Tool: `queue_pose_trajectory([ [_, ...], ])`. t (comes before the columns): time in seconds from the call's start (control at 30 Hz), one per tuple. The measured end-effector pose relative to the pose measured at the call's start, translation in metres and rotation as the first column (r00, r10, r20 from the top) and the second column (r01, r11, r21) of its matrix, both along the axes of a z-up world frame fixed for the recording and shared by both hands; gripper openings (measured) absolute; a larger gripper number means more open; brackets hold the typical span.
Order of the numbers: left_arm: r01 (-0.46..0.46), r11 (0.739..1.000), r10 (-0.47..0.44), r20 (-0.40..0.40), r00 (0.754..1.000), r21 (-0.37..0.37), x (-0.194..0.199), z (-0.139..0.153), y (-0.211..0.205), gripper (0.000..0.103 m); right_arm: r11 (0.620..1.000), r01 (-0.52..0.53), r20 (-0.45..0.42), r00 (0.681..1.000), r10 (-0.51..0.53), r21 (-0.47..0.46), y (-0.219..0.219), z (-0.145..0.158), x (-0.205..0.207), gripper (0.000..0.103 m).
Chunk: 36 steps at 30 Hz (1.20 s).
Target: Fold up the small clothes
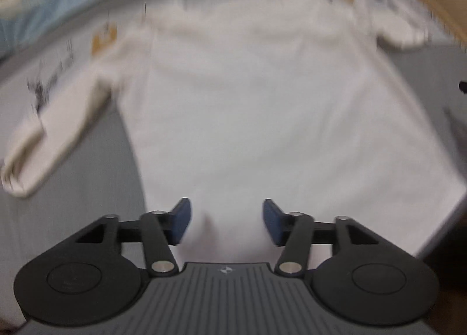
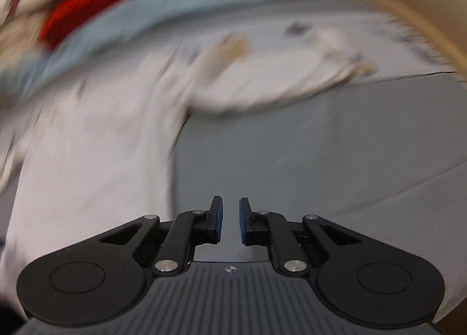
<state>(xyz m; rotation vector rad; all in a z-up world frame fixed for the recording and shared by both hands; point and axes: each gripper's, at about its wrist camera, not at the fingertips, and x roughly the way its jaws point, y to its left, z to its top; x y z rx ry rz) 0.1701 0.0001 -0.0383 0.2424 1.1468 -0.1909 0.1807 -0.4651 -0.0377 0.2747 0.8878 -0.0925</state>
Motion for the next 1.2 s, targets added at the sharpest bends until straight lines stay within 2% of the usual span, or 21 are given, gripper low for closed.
queue_pose_trajectory([
  [0.1, 0.002, 1.000, 0.000, 0.076, 0.997, -0.029, 0.017, 0.011, -0.031, 0.070, 0.990, 0.137, 0.132, 0.982, -0.132, -0.025, -0.025, 0.003, 0.005, 0.017],
  [0.2, 0.025, 0.998, -0.018, 0.125, 0.992, -0.055, 0.024, 0.015, -0.057, 0.072, 0.977, 0.212, 0.182, 0.962, -0.204, -0.028, -0.056, -0.006, 0.025, 0.018],
  [0.33, 0.057, 0.998, -0.048, 0.213, 0.976, -0.034, 0.034, 0.020, -0.085, 0.078, 0.958, 0.288, 0.217, 0.934, -0.284, 0.013, -0.092, -0.022, 0.060, 0.018],
  [0.47, 0.031, 0.998, -0.020, 0.185, 0.983, -0.055, 0.048, 0.011, -0.090, 0.078, 0.949, 0.312, 0.228, 0.923, -0.311, 0.033, -0.113, -0.045, 0.103, 0.018],
  [0.63, -0.024, 0.996, 0.034, 0.118, 0.992, -0.082, 0.060, -0.006, -0.085, 0.078, 0.940, 0.340, 0.241, 0.912, -0.330, 0.000, -0.133, -0.064, 0.147, 0.019],
  [0.77, -0.036, 0.997, 0.043, 0.112, 0.993, -0.063, 0.064, -0.009, -0.081, 0.078, 0.920, 0.392, 0.248, 0.888, -0.386, 0.028, -0.156, -0.077, 0.173, 0.035],
  [0.93, -0.062, 0.996, 0.068, 0.089, 0.994, -0.068, 0.070, -0.013, -0.074, 0.078, 0.934, 0.355, 0.213, 0.911, -0.354, 0.033, -0.160, -0.096, 0.193, 0.037],
  [0.97, -0.064, 0.996, 0.070, 0.088, 0.994, -0.067, 0.071, -0.013, -0.073, 0.078, 0.937, 0.347, 0.199, 0.917, -0.347, 0.033, -0.158, -0.099, 0.196, 0.035],
  [1.0, -0.068, 0.996, 0.073, 0.087, 0.993, -0.064, 0.071, -0.014, -0.073, 0.078, 0.941, 0.336, 0.194, 0.922, -0.336, 0.037, -0.156, -0.101, 0.197, 0.019],
  [1.03, -0.071, 0.995, 0.076, 0.088, 0.993, -0.064, 0.071, -0.014, -0.072, 0.078, 0.945, 0.327, 0.206, 0.923, -0.326, 0.030, -0.151, -0.098, 0.195, 0.008],
  [1.2, -0.120, 0.991, 0.126, 0.110, 0.986, -0.059, 0.075, -0.005, -0.061, 0.078, 0.936, 0.347, 0.302, 0.899, -0.317, -0.052, -0.117, -0.059, 0.190, 0.007],
])
